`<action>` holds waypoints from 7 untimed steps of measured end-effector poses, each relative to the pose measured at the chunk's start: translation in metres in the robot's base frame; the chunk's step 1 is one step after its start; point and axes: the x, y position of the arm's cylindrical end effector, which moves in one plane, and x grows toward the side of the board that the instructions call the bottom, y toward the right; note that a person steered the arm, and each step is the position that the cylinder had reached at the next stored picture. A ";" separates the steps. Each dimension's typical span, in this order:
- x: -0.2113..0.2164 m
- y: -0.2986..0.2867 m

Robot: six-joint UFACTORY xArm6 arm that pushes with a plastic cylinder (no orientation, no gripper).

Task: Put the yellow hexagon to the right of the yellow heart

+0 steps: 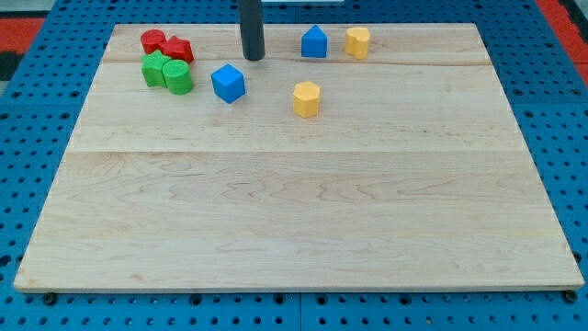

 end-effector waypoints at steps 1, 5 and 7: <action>0.020 0.032; 0.093 0.107; 0.083 0.122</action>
